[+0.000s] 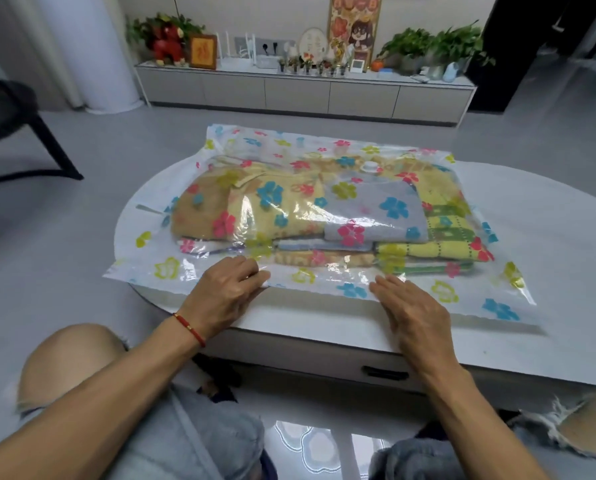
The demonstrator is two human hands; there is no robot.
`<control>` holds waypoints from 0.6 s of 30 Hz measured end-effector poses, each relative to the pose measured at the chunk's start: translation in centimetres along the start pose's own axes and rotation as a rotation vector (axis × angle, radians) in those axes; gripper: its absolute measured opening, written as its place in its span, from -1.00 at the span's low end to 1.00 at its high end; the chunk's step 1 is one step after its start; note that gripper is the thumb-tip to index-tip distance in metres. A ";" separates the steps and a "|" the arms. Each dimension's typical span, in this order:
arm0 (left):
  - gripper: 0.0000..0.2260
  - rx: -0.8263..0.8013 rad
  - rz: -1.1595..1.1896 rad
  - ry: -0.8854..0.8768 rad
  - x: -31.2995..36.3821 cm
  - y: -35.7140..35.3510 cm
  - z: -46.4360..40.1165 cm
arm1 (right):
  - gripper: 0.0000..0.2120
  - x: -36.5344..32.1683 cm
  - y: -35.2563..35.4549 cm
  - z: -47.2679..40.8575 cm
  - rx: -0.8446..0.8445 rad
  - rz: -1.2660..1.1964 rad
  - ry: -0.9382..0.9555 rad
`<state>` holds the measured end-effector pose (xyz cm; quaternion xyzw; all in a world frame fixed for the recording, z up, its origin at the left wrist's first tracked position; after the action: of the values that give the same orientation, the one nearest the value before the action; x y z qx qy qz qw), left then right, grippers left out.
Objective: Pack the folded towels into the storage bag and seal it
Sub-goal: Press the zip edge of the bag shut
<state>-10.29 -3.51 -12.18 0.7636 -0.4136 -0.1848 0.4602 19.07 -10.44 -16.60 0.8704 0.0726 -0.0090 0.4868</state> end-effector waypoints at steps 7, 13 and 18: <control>-0.88 0.056 -0.003 0.081 0.6 0.3 1.2 | -0.64 -12.3 -0.6 -2.9 -0.059 0.002 0.062; -0.81 -0.007 -0.040 0.040 -1.0 1.6 2.2 | -0.67 -16.9 -3.5 -5.4 -0.317 0.006 0.195; -0.84 -0.046 -0.057 0.091 -6.3 4.7 6.1 | -0.63 -16.6 -3.5 -4.7 -0.289 0.037 0.138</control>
<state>-20.17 -2.93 -11.87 0.7719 -0.3660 -0.1723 0.4904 1.94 -6.56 -15.62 0.7909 0.0904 0.0701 0.6011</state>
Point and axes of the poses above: each hand's wrist, its own z-axis away from the middle knuckle, its own y-axis out of the back of the hand, x = y × z, the point moved 4 cm from there along -z, towards the middle knuckle, and after that the axes turned 7 degrees about z, right-handed, at the moved point
